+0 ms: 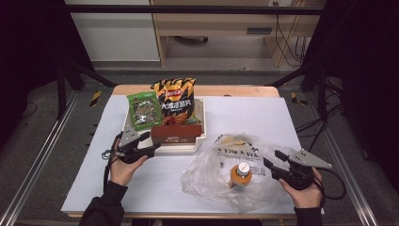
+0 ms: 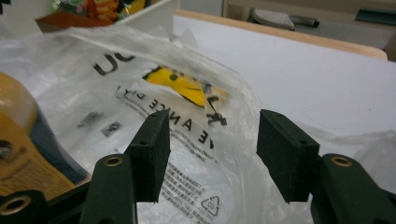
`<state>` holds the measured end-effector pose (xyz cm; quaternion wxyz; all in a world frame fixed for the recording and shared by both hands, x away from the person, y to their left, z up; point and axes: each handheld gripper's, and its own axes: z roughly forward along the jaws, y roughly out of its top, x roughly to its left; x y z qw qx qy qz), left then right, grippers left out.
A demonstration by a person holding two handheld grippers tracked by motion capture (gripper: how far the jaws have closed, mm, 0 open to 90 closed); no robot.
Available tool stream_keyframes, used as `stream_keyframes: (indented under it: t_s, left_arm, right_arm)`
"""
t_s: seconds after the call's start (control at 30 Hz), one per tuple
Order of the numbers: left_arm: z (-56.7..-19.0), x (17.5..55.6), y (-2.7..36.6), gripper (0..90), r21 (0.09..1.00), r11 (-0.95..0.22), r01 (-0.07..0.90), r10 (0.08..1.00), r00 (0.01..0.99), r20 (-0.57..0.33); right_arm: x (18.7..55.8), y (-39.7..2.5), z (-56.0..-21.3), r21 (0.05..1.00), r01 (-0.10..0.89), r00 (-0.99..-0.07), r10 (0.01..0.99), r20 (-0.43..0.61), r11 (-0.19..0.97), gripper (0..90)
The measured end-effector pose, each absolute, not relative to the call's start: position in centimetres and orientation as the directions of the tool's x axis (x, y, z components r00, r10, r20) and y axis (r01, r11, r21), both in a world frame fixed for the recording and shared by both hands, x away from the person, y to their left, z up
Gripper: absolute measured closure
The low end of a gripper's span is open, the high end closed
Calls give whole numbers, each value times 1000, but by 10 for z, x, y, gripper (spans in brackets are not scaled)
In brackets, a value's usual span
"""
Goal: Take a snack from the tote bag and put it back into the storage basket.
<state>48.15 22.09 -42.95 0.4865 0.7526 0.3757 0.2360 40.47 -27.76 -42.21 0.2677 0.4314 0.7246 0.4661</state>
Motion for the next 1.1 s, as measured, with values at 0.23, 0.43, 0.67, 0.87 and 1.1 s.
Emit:
stream_keyframes:
  t_s: [0.23, 0.43, 0.67, 0.87, 1.1]
  left_arm:
    - [-428, 471, 219, 364, 912, -244, 330, 786, 618, -13]
    - [-427, 458, 218, 347, 914, -245, 322, 779, 628, -12]
    - [-430, 446, 220, 337, 913, -247, 325, 775, 632, -15]
    - [-434, 439, 224, 326, 910, -245, 334, 777, 629, -22]
    - [-435, 432, 230, 319, 909, -233, 344, 781, 624, -36]
  right_arm:
    - [394, -273, -405, 927, 327, -518, 855, 14, 183, 396]
    - [382, -265, -396, 938, 297, -563, 826, 18, 181, 354]
    - [371, -257, -389, 937, 285, -600, 800, 11, 201, 343]
    - [365, -250, -389, 932, 292, -631, 775, 20, 213, 337]
    - [360, -235, -392, 932, 300, -689, 722, 63, 205, 340]
